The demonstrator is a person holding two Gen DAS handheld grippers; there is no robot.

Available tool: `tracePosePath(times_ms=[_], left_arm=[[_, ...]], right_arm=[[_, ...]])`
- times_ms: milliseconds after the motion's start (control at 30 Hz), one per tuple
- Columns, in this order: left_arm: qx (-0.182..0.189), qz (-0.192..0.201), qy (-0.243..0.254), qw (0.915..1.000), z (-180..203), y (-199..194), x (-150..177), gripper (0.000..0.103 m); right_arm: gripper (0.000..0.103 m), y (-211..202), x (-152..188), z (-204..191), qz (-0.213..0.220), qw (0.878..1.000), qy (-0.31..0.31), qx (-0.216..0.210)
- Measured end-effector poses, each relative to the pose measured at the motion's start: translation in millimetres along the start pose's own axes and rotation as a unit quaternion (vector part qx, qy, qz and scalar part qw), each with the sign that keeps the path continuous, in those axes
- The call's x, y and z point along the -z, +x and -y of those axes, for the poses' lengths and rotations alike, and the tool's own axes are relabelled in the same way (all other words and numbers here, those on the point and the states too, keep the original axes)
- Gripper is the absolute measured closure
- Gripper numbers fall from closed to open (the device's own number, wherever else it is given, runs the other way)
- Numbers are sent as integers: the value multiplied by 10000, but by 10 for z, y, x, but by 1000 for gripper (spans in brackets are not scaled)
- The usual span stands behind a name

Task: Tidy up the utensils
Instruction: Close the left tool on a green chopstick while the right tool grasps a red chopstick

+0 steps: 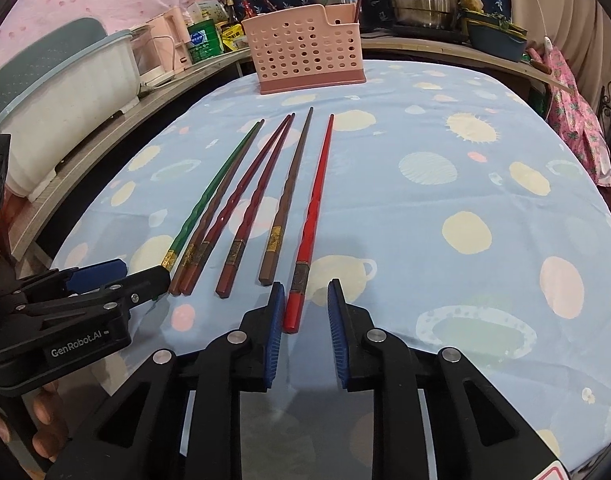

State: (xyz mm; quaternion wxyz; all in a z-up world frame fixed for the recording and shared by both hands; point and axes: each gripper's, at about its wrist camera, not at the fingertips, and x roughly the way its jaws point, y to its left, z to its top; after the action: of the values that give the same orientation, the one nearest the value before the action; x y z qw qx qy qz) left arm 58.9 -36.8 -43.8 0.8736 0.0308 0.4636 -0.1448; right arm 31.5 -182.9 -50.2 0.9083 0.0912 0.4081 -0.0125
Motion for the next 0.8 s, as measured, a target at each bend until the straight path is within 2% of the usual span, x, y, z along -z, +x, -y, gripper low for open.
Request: tracePosePath(times_ms=[133,233,367,400,667,800], left_arm=[[-98,46,37,9999,-7,19,-24,57],[-194,58,113,9997,-4,30,-41,70],[-146,28,72,9999,-43,43,-78,92],[-139,17,58,9999,-53,47,-86,94],[-34,-115,-18,9999,-88,59,-145,96],[-54,-60,-79,9999,-131,2,-197,96]], right_arm=[[85,7,-3,7,1,10000,-30,23],[87,14,-9,9,8,10000,-59,47],[91,22,-16,3,2,9998,-135,113],[92,22,-19,8,-5,9998,-130,118],[96,32,-51,52,-77,9999,-76,73],[96,-17,-95,71,-32,10000,-24,81]])
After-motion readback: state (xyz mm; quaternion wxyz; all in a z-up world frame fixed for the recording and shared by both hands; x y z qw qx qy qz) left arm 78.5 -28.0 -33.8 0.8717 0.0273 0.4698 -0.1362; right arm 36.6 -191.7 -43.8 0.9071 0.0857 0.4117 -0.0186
